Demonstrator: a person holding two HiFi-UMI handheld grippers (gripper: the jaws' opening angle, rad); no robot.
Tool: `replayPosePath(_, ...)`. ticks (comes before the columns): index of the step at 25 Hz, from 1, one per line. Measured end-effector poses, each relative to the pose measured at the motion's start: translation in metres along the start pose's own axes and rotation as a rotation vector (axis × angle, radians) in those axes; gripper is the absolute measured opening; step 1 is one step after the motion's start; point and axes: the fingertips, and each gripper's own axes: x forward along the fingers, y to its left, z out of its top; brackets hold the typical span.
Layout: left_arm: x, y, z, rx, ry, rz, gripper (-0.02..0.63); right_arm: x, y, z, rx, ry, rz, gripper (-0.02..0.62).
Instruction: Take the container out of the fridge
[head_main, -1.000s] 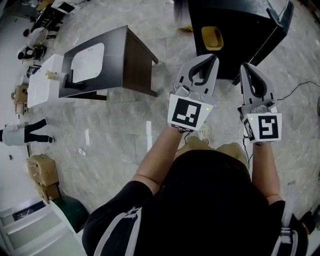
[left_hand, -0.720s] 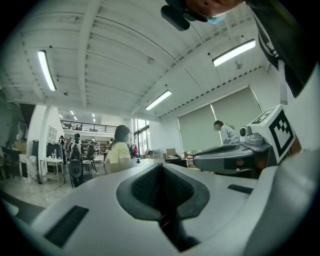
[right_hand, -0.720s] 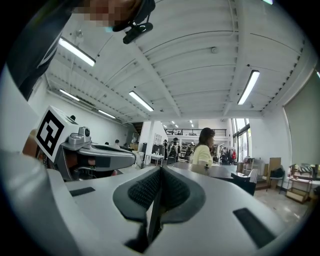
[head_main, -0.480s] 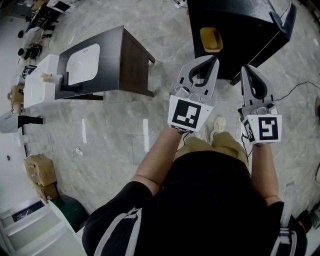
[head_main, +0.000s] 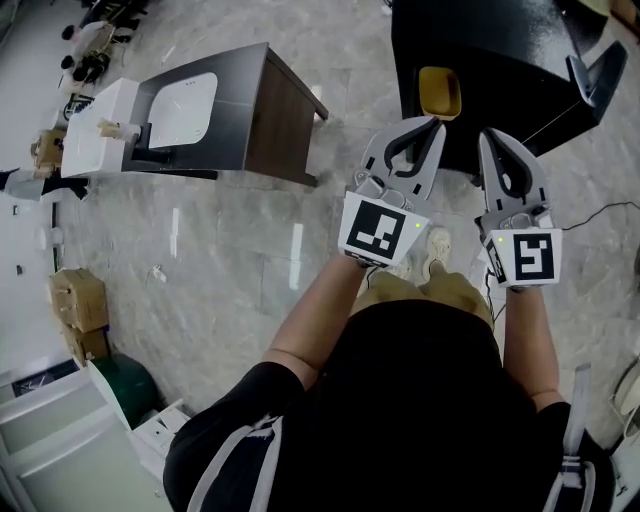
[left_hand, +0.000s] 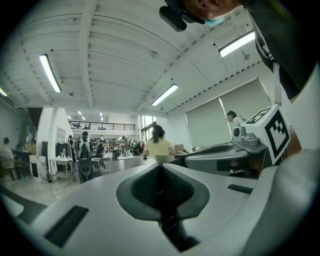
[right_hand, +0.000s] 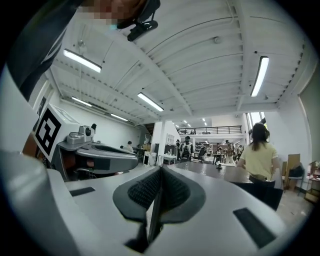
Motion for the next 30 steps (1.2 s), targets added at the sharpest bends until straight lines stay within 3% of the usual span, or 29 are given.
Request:
replayPosePath(5, 0.033, 0.000, 0.003, 0.019, -0.032, 0.052, 0.025, 0.015, -0.033, -0.011, 0.021, -0.001, 0.065, 0.037)
replayPosePath(8, 0.047, -0.002, -0.001, 0.026, -0.009, 0.074, 0.025, 0.024, -0.044, -0.019, 0.033, -0.003, 0.109, 0.037)
replayPosePath(16, 0.064, 0.003, -0.016, 0.018, 0.035, 0.156, 0.025, 0.040, -0.056, -0.038, 0.046, -0.009, 0.191, 0.037)
replayPosePath(21, 0.071, 0.012, -0.018, 0.051, 0.024, 0.158, 0.025, 0.052, -0.054, -0.047, 0.039, 0.005, 0.214, 0.037)
replayPosePath(25, 0.076, 0.021, -0.023, 0.052, 0.011, 0.142, 0.025, 0.067, -0.053, -0.054, 0.021, 0.052, 0.208, 0.037)
replayPosePath(30, 0.086, 0.036, -0.032, 0.018, 0.008, 0.138, 0.025, 0.088, -0.048, -0.082, -0.088, 0.180, 0.255, 0.037)
